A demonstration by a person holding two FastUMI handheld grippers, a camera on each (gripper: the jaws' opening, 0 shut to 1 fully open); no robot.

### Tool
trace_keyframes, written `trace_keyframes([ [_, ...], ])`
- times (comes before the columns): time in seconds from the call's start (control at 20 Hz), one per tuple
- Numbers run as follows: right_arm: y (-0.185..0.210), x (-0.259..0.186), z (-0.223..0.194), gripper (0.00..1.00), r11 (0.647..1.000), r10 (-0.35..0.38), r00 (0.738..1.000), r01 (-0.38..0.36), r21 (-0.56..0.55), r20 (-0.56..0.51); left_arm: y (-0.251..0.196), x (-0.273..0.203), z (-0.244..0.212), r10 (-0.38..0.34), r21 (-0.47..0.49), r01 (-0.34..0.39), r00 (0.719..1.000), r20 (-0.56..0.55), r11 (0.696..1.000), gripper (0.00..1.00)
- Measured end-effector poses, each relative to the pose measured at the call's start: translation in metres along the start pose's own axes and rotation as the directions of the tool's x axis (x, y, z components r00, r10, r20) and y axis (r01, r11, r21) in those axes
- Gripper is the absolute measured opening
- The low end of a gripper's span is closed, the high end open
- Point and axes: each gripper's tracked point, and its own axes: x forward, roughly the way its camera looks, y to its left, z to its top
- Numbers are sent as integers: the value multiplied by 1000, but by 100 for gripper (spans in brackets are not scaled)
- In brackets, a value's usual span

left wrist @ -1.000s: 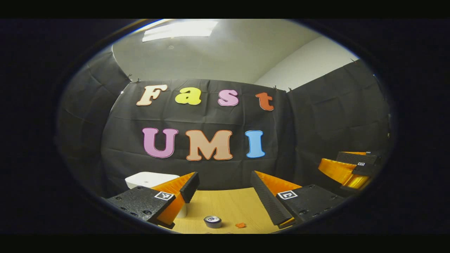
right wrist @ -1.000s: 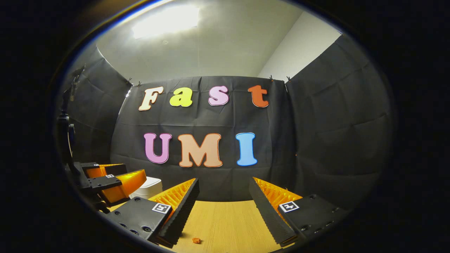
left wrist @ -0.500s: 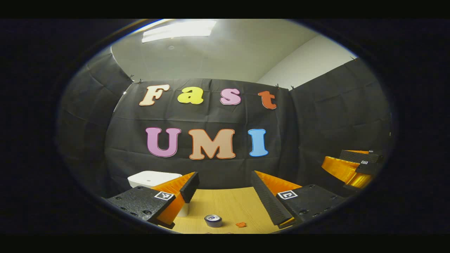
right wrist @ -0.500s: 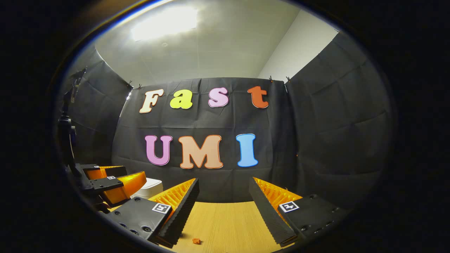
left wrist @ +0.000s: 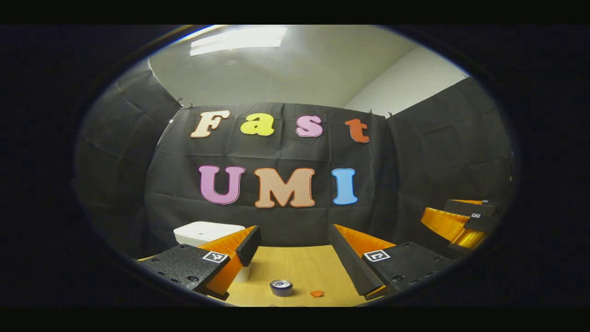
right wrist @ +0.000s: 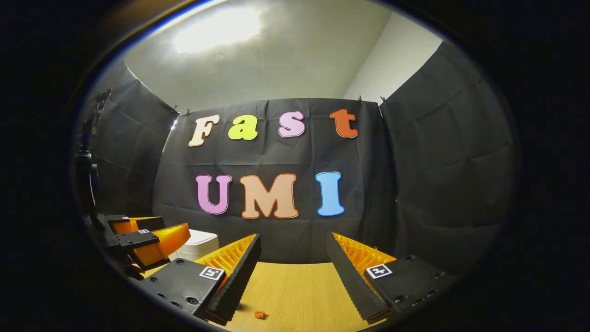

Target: Press the lid of the desktop garbage bin to open it, pick up the crumpled paper on the desktop and throw it into the bin, then pick up the pop can on the desktop and drop it into the bin, and finally close the garbage bin lid.

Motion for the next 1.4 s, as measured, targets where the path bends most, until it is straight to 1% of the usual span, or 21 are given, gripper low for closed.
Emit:
trace_keyframes([
  [0.5,-3,5,-10,95,998,57,998,-57,0,-20,-4,-4,-7,43,15,-43,999,-19,999,91],
  [0.65,-1,6,-16,95,996,87,996,-87,6,-30,-8,-4,-13,47,17,-47,998,-33,999,91],
  [0.75,5,6,-22,95,993,120,992,-120,9,-37,-5,-2,-12,55,30,-55,998,-29,998,91],
  [0.85,13,7,-29,95,989,145,988,-145,6,-52,10,2,-7,74,57,-74,997,-10,996,92],
  [0.9,17,9,-31,95,988,152,987,-152,2,-58,19,6,-1,83,70,-83,997,6,994,95],
  [1.0,23,16,-34,95,989,150,986,-151,-9,-68,44,18,6,103,97,-106,994,35,990,90],
  [1.1,29,24,-35,95,991,130,989,-131,-17,-65,70,32,13,118,115,-124,991,63,986,85],
  [1.15,32,29,-36,95,993,113,991,-114,-18,-69,86,42,15,125,123,-132,990,68,984,88],
  [1.2,37,34,-39,95,995,98,992,-100,-16,-79,101,50,12,128,122,-136,990,64,983,78],
  [1.25,45,40,-42,95,996,85,993,-87,-13,-84,113,58,11,121,113,-128,991,64,985,77],
  [1.3,52,45,-42,95,997,70,994,-71,-13,-85,127,69,10,109,101,-115,992,64,988,69],
  [1.35,59,51,-45,95,998,53,994,-54,-15,-93,137,78,4,92,90,-97,994,53,991,63],
  [1.4,66,54,-47,95,999,41,994,-43,-18,-101,148,87,-4,73,80,-76,997,39,994,48],
])
